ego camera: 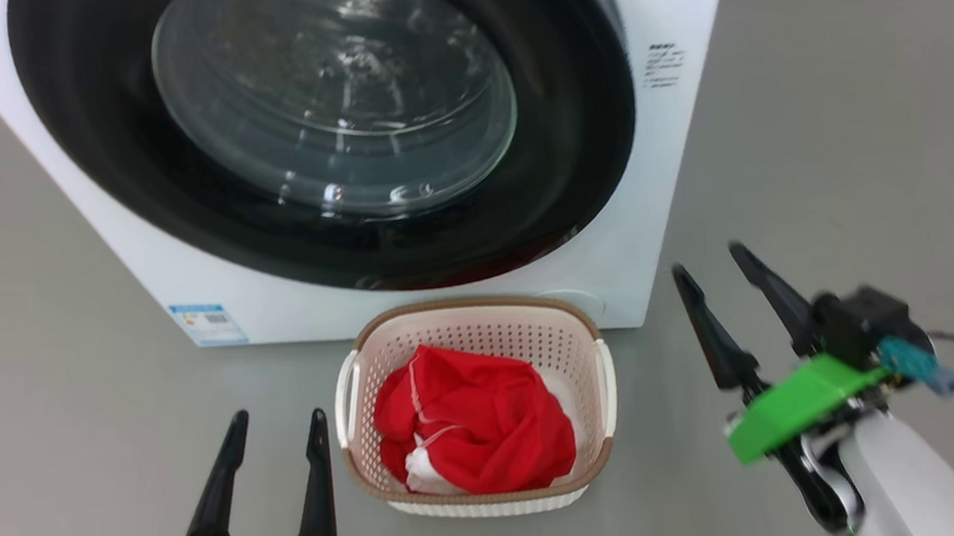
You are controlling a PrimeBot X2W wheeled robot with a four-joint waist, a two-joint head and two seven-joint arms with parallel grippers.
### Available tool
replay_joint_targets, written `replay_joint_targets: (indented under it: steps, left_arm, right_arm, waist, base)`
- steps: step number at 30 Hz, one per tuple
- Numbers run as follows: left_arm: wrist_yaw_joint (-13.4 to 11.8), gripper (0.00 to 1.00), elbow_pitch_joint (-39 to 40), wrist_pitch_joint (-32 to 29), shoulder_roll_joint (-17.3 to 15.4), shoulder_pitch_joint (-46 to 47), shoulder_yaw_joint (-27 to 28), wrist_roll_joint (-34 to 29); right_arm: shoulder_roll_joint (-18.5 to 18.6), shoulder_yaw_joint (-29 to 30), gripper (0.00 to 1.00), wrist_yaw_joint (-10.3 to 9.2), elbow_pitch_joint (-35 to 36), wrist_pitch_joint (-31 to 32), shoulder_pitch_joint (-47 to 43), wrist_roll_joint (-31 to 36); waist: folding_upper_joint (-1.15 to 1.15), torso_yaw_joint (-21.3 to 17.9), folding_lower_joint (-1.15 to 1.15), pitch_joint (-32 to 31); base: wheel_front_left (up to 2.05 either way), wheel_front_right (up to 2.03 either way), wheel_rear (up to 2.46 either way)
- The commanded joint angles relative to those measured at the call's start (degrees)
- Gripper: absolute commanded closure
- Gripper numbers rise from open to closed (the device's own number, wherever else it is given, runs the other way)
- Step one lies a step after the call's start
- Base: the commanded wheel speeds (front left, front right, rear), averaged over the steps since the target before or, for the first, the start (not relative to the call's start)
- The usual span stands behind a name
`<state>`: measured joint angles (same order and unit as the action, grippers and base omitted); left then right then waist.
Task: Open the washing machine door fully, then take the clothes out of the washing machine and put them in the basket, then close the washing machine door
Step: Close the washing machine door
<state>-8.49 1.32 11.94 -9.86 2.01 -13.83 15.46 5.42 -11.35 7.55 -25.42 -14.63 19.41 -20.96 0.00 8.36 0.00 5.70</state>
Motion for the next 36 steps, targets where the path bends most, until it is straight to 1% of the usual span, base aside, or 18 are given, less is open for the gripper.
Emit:
replay_joint_targets:
  steps: [1,6,18,19,26,36]
  left_arm:
    - [0.01,0.0,0.93,-0.29,-1.17,0.09,1.97,0.16]
    - [0.0,0.0,0.66,-1.0,-1.76,-1.11,1.93,0.54]
    - [-0.65,0.0,0.63,-2.43,-2.64,-4.52,2.17,1.67]
    - [-0.77,0.0,0.68,-2.54,-2.68,-5.01,2.12,1.81]
    - [-0.87,0.0,0.56,-2.74,-2.93,-6.23,1.68,2.06]
    - [-1.11,0.0,0.56,-2.47,-3.25,-7.41,1.13,2.03]
  right_arm:
    - [-0.41,0.0,0.0,-0.06,2.25,-0.37,-1.33,0.45]
    - [-1.05,3.61,0.0,-0.06,5.02,-0.2,-7.21,1.96]
    - [-2.3,7.65,0.0,-0.06,13.42,3.56,-17.67,5.0]
    - [-2.37,8.14,0.0,-0.06,15.01,4.34,-19.1,5.31]
    - [-2.51,9.56,0.0,-0.06,19.32,6.66,-22.61,5.88]
    - [-2.53,10.07,0.0,-0.06,21.98,8.42,-25.26,5.36]
  waist:
    - [0.0,-1.33,0.0,-1.39]
    - [0.0,-2.8,0.0,-3.17]
    - [0.0,-6.32,0.0,-6.47]
    - [0.0,-6.54,0.0,-6.72]
    - [0.0,-7.02,0.0,-7.61]
    - [0.0,-7.17,0.0,-8.63]
  base:
    - [0.0,0.0,0.0]
    - [0.0,0.0,0.0]
    - [0.0,0.0,0.0]
    - [0.0,0.0,0.0]
    - [0.0,0.0,0.0]
    - [0.0,0.0,0.0]
